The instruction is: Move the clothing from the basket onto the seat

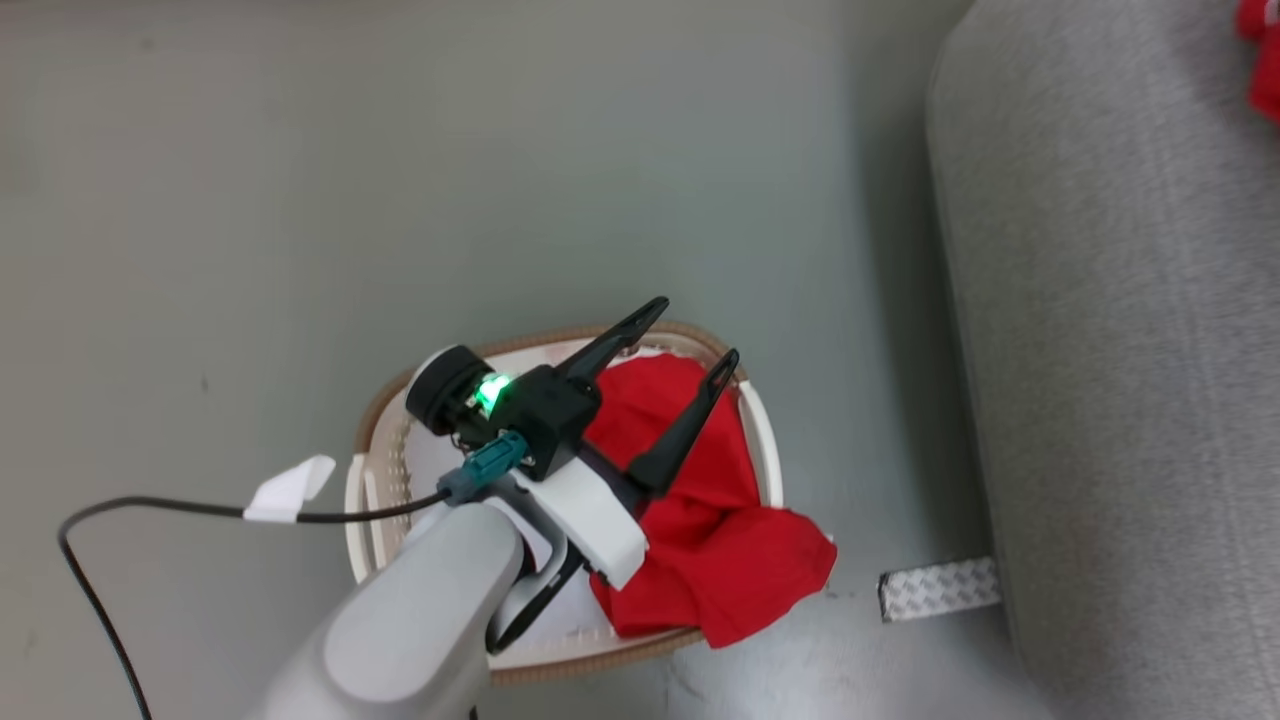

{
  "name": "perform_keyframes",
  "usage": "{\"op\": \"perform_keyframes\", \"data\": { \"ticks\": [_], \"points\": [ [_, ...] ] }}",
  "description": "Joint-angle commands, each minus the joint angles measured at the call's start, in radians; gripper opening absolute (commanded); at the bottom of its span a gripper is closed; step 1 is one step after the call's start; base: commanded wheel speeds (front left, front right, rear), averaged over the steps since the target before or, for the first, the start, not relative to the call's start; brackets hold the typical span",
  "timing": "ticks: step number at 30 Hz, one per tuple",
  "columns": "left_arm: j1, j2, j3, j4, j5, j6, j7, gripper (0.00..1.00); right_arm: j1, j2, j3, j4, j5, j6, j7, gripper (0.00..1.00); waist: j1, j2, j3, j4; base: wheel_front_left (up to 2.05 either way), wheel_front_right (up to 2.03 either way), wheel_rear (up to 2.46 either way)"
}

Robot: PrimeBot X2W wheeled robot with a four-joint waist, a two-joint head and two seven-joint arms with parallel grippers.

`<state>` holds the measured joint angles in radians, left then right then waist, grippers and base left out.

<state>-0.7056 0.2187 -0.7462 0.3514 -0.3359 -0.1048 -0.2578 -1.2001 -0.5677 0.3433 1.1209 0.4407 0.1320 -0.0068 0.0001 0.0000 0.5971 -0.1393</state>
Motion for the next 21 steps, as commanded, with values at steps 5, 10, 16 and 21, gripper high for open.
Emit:
{"op": "perform_keyframes", "data": {
  "ticks": [5, 10, 16, 21],
  "points": [
    [0.057, 0.0, 0.017, 0.025, -0.033, 0.005, -0.006, 1.0, 0.065, -0.005, 0.086, -0.026, 0.026, -0.002, 0.015, 1.0, -0.0001, 0.0, -0.146, -0.027, 0.0, 0.0, 0.0],
    [0.132, 0.005, 0.062, 0.018, -0.052, 0.018, -0.007, 1.0, 0.133, -0.036, 0.172, -0.114, 0.08, -0.002, -0.016, 1.0, -0.0001, 0.0, -0.295, -0.032, 0.0, 0.0, 0.0],
    [0.222, 0.014, 0.156, -0.021, -0.073, 0.046, -0.007, 1.0, 0.221, -0.081, 0.2, -0.26, 0.212, -0.002, -0.087, 1.0, -0.0001, 0.0, -0.448, -0.007, 0.0, 0.0, 0.0],
    [0.299, 0.02, 0.239, -0.054, -0.081, 0.071, -0.007, 1.0, 0.323, -0.103, 0.204, -0.404, 0.298, -0.002, -0.143, 1.0, -0.0001, 0.0, -0.53, 0.034, 0.0, 0.0, 0.0]
  ]
}}
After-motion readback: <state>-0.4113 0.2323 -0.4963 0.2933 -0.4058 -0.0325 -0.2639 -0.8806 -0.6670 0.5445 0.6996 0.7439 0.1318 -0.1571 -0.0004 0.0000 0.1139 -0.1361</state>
